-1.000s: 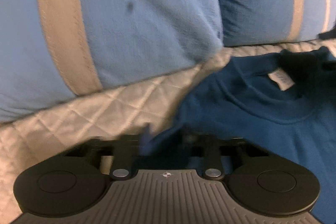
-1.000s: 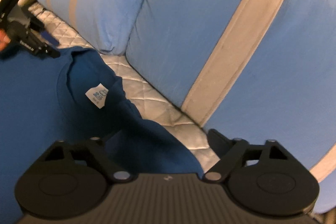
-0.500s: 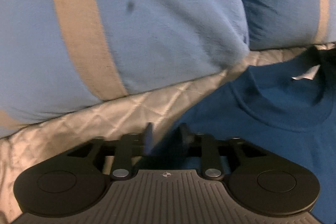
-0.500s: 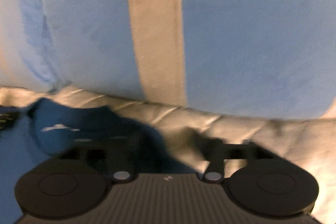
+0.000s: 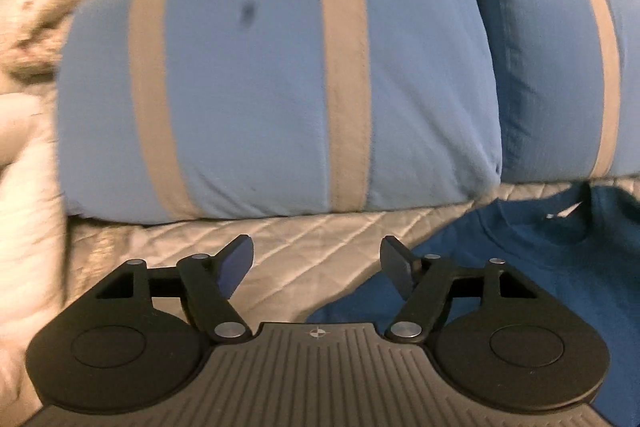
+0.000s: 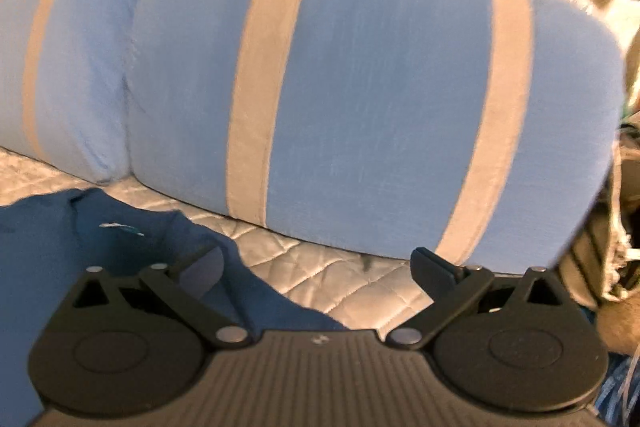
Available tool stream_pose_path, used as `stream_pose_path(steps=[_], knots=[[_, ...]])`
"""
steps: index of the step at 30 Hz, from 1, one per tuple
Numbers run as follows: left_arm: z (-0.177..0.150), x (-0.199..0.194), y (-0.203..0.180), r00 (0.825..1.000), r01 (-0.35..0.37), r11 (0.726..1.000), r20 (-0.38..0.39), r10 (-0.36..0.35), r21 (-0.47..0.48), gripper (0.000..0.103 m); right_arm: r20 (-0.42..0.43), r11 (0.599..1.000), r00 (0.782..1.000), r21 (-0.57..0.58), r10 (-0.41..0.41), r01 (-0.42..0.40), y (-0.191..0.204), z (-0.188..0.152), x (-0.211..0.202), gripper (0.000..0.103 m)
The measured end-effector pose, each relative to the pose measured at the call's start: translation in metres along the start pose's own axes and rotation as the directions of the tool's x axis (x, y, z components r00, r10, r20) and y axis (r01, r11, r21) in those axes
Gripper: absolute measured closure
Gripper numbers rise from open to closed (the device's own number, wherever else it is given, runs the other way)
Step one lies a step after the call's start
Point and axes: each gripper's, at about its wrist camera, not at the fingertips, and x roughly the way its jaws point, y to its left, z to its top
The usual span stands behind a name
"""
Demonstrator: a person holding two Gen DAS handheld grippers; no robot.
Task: Fold clothes
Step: 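Move the left tool to the sleeve cuff and grasp it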
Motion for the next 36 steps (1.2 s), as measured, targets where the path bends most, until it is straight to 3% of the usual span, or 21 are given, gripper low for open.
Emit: stream_pose_path(steps=[6, 12, 15, 21, 25, 30, 33, 36], knots=[[-0.003, -0.064, 0.039, 0.997, -0.046, 0.996, 0.055, 0.050, -0.076, 0.032, 0.164, 0.997, 0.986, -0.076, -0.009, 0.022, 0.033, -0.008, -0.081, 0.000], [0.007, -0.125, 0.071, 0.981, -0.132, 0.989, 0.135, 0.141, -0.073, 0.031, 0.251, 0.983, 0.960, -0.162, 0.125, -0.085, 0.078, 0.001, -0.144, 0.000], [0.007, -0.153, 0.086, 0.964, -0.190, 0.978, 0.175, 0.202, -0.085, 0.023, 0.287, 0.974, 0.940, -0.178, 0.184, -0.137, 0.100, 0.008, -0.169, 0.000], [-0.022, -0.184, 0.115, 0.946, -0.246, 0.959, 0.180, 0.269, -0.142, 0.019, 0.293, 0.946, 0.907, -0.206, 0.304, -0.250, 0.148, 0.007, -0.190, 0.000], [-0.066, -0.181, 0.134, 0.954, -0.248, 0.937, 0.105, 0.280, -0.245, 0.019, 0.280, 0.941, 0.906, -0.213, 0.318, -0.265, 0.179, -0.024, -0.178, 0.000], [-0.124, -0.175, 0.157, 0.977, -0.188, 0.881, 0.011, 0.214, -0.435, 0.019, 0.254, 0.959, 0.925, -0.107, 0.283, -0.263, 0.201, -0.075, -0.153, 0.000], [-0.151, -0.180, 0.167, 0.977, -0.172, 0.835, 0.015, 0.211, -0.523, 0.019, 0.242, 0.953, 0.921, -0.068, 0.304, -0.296, 0.202, -0.101, -0.143, 0.000], [-0.175, -0.189, 0.177, 0.971, -0.170, 0.783, 0.034, 0.236, -0.598, 0.019, 0.204, 0.959, 0.938, -0.105, 0.280, -0.263, 0.208, -0.107, -0.139, 0.000]])
